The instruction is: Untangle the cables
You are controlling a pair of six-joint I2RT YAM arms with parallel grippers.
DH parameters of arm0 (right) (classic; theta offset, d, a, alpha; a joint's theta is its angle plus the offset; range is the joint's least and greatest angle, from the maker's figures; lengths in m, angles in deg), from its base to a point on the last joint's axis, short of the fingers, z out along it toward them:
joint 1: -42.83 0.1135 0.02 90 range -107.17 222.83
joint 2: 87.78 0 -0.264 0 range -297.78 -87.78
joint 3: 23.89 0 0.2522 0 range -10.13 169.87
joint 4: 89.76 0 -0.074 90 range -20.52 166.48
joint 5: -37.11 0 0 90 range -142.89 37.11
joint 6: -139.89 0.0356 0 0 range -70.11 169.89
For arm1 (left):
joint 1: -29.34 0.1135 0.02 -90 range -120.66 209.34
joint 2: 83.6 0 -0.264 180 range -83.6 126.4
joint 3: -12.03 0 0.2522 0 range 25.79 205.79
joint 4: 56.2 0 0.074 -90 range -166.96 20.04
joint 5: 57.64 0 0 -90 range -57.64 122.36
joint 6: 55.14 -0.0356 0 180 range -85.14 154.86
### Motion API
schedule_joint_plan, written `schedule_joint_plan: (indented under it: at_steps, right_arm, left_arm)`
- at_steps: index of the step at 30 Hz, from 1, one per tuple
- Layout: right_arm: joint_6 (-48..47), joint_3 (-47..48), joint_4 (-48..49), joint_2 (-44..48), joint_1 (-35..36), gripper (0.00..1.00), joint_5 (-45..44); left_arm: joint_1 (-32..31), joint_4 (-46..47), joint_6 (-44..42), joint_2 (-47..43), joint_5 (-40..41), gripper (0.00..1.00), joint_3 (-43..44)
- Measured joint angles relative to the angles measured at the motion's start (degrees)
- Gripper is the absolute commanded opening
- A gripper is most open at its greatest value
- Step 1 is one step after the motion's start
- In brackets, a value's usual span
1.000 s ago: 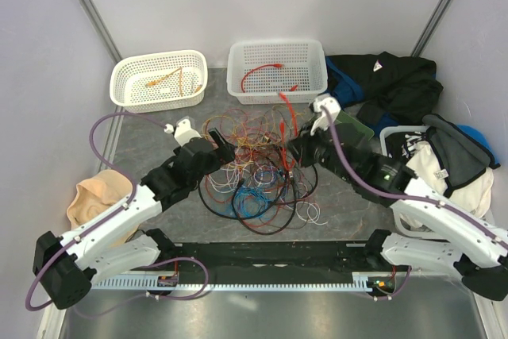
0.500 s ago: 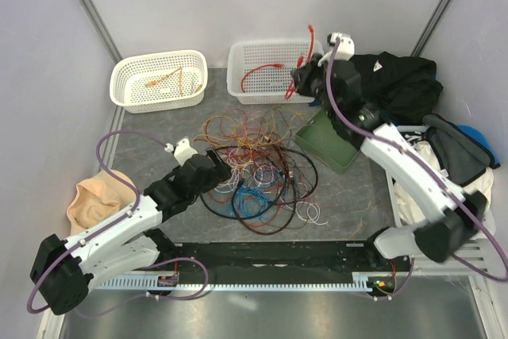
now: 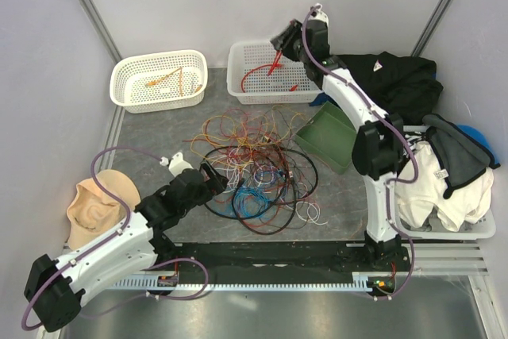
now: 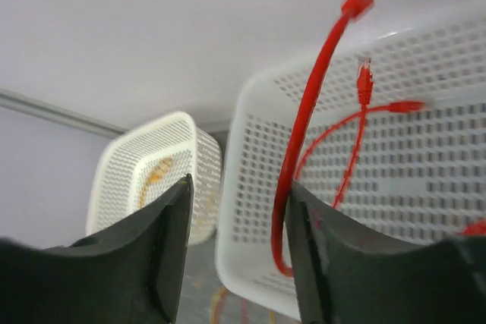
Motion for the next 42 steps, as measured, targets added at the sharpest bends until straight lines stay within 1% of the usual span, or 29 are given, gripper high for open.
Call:
schedule_joint_plan:
  at_steps: [1, 2, 3, 5, 7, 10, 13, 14, 16, 19, 20, 23, 25, 29, 32, 37, 40, 42]
  right_arm:
    - [-0.3, 5.7, -1.3, -3.4, 0.0, 0.79, 1.0]
    - [-0.2, 8.6, -1.8, -5.4, 0.0, 0.84, 1.5]
    - [-0.5, 9.4, -2.5, -5.9, 0.1, 0.92, 1.8]
    - [-1.3, 6.8, -3.1, -4.9, 0.4, 0.95, 1.3]
    - [-2.6, 0.2, -3.6, -0.9, 1.0, 0.95, 0.0]
    - [-4.9, -9.5, -5.1, 6.5, 2.7, 0.93, -2.7]
    - [-7.7, -18.3, -5.6, 15.6, 5.1, 0.88, -5.6]
    - [-8.6, -21.4, -5.2, 19.1, 6.2, 0.84, -6.3]
    - [-10.4, -27.6, -4.5, 26.1, 8.5, 0.81, -7.7]
    - [-12.1, -39.4, -0.7, 37.3, 12.7, 0.72, -8.3]
    - [-12.4, -42.7, 0.2, 40.0, 13.7, 0.67, -8.3]
    - [-12.7, -52.8, 3.1, 45.6, 16.3, 0.61, -7.6]
    - [-12.9, -57.0, 4.1, 45.9, 17.6, 0.61, -7.5]
    - [-13.5, -64.2, 5.0, 43.5, 19.9, 0.66, -7.7]
    - [-14.2, -66.4, 5.0, 41.4, 20.7, 0.66, -8.8]
    - [-16.0, -66.3, 6.8, 36.8, 20.5, 0.65, -14.0]
    - [-16.6, -64.9, 6.9, 32.0, 20.5, 0.62, -15.5]
    - [-16.9, -63.3, 7.2, 28.2, 20.5, 0.54, -15.8]
  left_arm:
    - [0.0, 0.0, 0.0, -0.3, 0.0, 1.0, -0.2]
    - [0.0, 0.0, 0.0, -0.4, 0.0, 1.0, -0.2]
    - [0.0, 0.0, 0.0, -0.5, 0.0, 1.0, -0.2]
    - [0.0, 0.0, 0.0, -0.5, 0.0, 1.0, -0.2]
    - [0.0, 0.2, 0.0, -0.5, 0.0, 1.0, -0.2]
    - [0.0, 0.9, 0.0, 0.0, -0.1, 1.0, -0.2]
    - [0.0, 1.6, 0.0, 1.4, -0.3, 1.0, -0.2]
    - [0.0, 1.7, 0.0, 1.7, -0.3, 1.0, -0.2]
    - [0.0, 1.7, 0.0, 2.0, -0.4, 1.0, -0.2]
    - [0.0, 1.7, 0.0, 1.5, -0.3, 1.0, -0.2]
    - [0.0, 1.7, 0.0, 1.4, -0.2, 1.0, -0.2]
    - [0.0, 1.7, 0.0, 0.5, 0.0, 1.0, 0.0]
    - [0.0, 1.7, -0.1, 0.4, 0.0, 1.0, 0.6]
    - [0.0, 1.8, -0.1, 1.0, 0.0, 1.0, 1.9]
    - [0.0, 1.9, -0.1, 1.6, 0.0, 1.0, 2.0]
    - [0.0, 1.9, 0.0, 1.7, -0.3, 1.0, 2.0]
    - [0.0, 1.9, 0.0, 1.7, -0.7, 0.99, 1.9]
    - [0.0, 1.9, 0.0, 1.7, -1.0, 0.99, 1.9]
